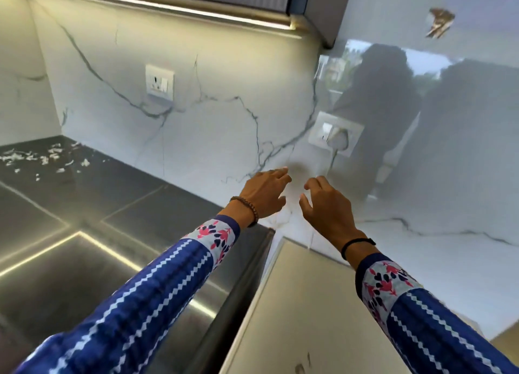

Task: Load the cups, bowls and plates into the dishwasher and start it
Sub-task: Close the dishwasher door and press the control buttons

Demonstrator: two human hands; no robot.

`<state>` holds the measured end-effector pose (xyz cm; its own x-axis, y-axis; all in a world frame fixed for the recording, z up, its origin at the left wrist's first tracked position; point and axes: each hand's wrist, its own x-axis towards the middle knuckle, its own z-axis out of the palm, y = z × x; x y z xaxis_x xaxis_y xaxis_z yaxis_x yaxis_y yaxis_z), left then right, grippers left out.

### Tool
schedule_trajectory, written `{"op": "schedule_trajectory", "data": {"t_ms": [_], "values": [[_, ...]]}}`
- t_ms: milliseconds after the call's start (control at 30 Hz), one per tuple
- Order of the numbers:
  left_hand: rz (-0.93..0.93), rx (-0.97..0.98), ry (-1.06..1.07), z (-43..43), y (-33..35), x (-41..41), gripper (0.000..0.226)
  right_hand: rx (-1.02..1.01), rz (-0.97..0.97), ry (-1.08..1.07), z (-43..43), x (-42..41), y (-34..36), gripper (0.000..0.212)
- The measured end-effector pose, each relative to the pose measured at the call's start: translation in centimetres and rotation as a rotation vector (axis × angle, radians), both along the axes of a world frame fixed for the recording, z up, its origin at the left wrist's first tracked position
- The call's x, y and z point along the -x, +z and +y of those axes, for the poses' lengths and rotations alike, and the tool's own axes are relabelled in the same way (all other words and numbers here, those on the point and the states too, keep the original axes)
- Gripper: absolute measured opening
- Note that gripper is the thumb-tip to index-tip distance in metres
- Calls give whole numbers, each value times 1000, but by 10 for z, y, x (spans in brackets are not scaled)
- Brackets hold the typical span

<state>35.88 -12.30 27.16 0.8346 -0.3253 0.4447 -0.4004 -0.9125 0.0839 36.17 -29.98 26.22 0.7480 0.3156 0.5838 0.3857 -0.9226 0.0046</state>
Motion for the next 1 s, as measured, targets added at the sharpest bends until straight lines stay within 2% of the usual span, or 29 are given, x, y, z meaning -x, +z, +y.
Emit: {"op": "schedule_trajectory", "data": {"t_ms": [233, 433, 533, 633, 767, 900, 1000], "values": [[-15, -25, 29, -20, 39, -93, 34, 5, 7, -56, 1, -58, 47, 31], [80, -40, 92, -39, 39, -127, 39, 156, 110, -95, -6, -89, 44, 39], [94, -52, 124, -42, 36, -126, 38, 208, 154, -143, -7, -96, 42, 45], [114, -28, 118, -36, 42, -126, 47, 243, 165, -181, -7, -100, 41, 44], [197, -29, 60, -26, 37, -124, 43, 224, 237, -202, -11, -96, 40, 43], [295, 24, -12, -21, -6, -91, 37, 158, 254, -165, -11, -64, 22, 37], [345, 34, -67, -17, -54, -50, 37, 247, 277, -53, -14, -21, -24, 38]]}}
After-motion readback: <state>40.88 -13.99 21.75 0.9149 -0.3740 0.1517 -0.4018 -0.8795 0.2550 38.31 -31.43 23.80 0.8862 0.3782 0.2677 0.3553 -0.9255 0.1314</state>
